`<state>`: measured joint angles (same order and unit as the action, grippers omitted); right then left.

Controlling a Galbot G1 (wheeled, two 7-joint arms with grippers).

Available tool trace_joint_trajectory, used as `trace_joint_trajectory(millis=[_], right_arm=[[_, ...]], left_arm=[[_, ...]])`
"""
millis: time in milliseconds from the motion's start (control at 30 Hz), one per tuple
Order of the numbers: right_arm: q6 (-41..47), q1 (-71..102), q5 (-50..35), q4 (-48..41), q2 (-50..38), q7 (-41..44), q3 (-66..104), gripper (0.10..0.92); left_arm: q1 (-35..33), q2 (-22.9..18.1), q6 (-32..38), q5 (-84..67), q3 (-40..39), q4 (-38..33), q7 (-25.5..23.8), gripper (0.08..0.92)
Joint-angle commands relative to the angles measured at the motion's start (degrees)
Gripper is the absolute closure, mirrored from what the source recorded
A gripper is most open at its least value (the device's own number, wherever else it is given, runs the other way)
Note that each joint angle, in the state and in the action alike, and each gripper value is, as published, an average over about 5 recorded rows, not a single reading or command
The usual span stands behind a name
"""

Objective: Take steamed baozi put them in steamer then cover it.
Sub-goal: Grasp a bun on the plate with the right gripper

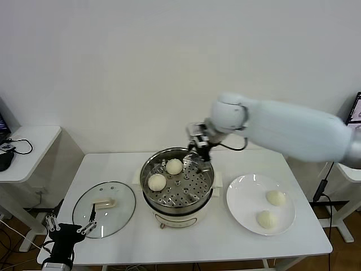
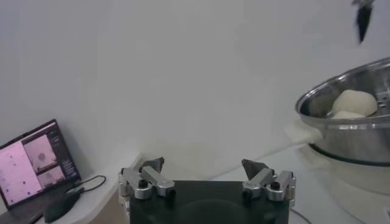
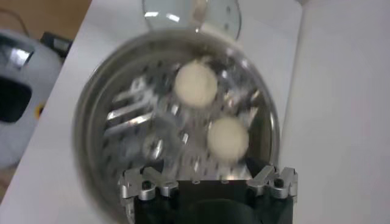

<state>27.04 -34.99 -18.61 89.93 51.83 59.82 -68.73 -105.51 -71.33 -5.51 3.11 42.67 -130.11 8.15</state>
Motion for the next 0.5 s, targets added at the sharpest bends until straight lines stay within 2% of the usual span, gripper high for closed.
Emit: trace_joint_trajectory(millis=[33,233,500], right_arm=[[-8.9,-1.2,10.0,9.9,-22.8,6.6,-0.4,0.203],[-11.7,7.9,17.3,12.2,-31.3,7.1,2.2,0.203],[-12.6,27.7,24.2,12.9,-37.4,6.4,16.0,0.203]], left_arm=[[-0.1,0.2,0.0,0.1,-0.4,0.0,0.0,0.177],[-0.4,0.1,-0.1,0.5,-0.8,0.3,0.0,0.177],[-1.0,-0.3,-0.1,1.1,-1.1,0.1,-0.1,0.177]])
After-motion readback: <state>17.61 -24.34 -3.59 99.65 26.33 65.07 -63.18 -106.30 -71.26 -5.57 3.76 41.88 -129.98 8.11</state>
